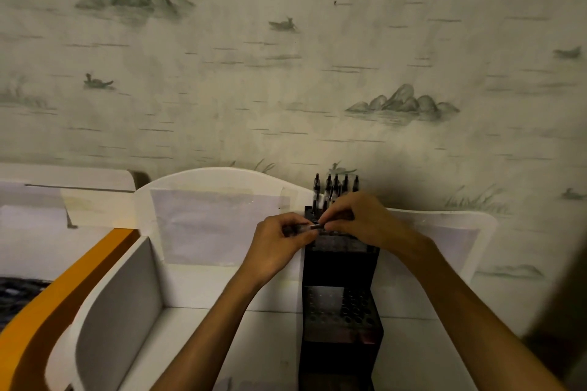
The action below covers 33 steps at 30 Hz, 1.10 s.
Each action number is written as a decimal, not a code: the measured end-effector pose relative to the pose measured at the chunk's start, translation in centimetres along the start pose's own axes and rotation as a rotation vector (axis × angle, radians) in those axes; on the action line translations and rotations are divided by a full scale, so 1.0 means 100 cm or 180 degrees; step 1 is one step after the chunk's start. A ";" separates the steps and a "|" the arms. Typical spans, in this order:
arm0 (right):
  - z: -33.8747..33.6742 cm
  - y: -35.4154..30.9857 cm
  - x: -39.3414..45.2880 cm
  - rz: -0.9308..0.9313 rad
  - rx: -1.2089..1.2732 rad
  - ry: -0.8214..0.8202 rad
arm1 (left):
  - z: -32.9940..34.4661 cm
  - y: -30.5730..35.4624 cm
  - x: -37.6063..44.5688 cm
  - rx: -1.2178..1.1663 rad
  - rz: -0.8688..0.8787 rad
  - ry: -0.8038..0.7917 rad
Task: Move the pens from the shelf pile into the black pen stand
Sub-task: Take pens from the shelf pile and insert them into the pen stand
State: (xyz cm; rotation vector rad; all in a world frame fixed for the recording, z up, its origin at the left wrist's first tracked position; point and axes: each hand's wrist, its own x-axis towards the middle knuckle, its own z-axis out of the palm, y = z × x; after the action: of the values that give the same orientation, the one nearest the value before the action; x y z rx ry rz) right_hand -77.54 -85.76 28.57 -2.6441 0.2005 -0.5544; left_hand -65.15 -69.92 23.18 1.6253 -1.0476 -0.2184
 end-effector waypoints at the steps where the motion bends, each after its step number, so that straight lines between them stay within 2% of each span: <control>1: 0.000 0.002 0.000 0.0032 -0.0026 0.0005 | -0.001 -0.002 0.001 0.0202 0.0020 0.0067; 4: -0.006 0.014 -0.002 0.0228 -0.0080 0.0200 | -0.007 -0.005 0.001 0.0931 0.0125 0.0318; 8: -0.022 0.030 -0.005 0.0556 0.0223 0.0756 | -0.013 -0.005 -0.003 0.1564 0.0404 0.0389; 11: -0.031 0.037 -0.007 0.0744 0.0607 0.1210 | -0.013 -0.006 -0.002 0.1871 0.0578 0.0295; 19: -0.031 0.054 -0.007 0.1010 0.0304 0.2083 | -0.004 -0.006 -0.002 0.2339 0.0725 0.0312; 22: -0.029 0.059 -0.006 0.1023 0.0155 0.2178 | -0.002 -0.005 -0.003 0.2345 0.0710 0.0333; 33: -0.014 0.064 -0.005 0.0991 -0.0041 0.1848 | -0.002 -0.009 -0.001 0.2329 0.0616 0.0319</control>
State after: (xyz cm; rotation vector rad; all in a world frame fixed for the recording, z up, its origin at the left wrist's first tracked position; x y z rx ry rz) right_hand -78.91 -91.97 26.77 -2.3263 0.7703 -1.1909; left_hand -64.66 -69.77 22.44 2.1279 -1.2798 0.4227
